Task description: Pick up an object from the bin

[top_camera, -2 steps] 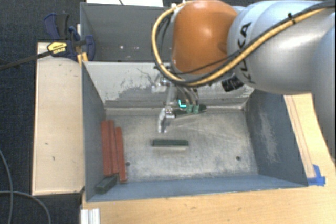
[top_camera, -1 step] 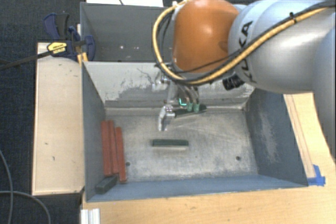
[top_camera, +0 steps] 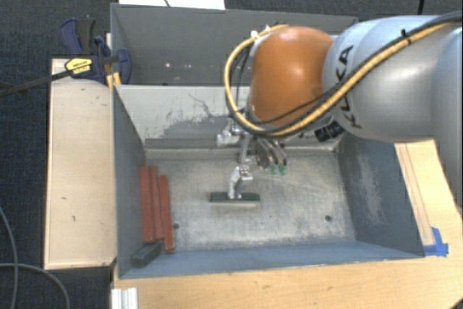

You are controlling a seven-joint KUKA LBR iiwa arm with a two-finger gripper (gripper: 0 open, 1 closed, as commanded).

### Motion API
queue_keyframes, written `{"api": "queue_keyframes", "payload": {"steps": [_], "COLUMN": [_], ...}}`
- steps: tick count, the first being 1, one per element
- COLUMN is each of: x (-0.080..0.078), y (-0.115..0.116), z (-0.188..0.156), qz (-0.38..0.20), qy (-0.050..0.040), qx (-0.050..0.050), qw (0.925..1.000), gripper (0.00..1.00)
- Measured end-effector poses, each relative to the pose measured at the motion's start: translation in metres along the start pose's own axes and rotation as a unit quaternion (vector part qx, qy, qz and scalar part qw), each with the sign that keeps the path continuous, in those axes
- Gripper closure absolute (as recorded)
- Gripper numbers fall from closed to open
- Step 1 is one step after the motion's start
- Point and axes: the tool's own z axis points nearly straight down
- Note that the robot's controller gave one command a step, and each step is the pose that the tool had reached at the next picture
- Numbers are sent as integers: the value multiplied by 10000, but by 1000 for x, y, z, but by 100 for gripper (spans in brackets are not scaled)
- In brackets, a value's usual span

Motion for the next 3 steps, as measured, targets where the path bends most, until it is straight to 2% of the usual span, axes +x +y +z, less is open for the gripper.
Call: {"api": "queue_keyframes", "payload": {"steps": [1,2,3], "x": [-16,-16,-16], "y": [-16,-16,-16], "z": [88,88,88], "qz": [133,142,150], "qy": [41,42,42], "qx": [10,10,10], "qw": [9999,9999,9999], "gripper": [100,0,0]}}
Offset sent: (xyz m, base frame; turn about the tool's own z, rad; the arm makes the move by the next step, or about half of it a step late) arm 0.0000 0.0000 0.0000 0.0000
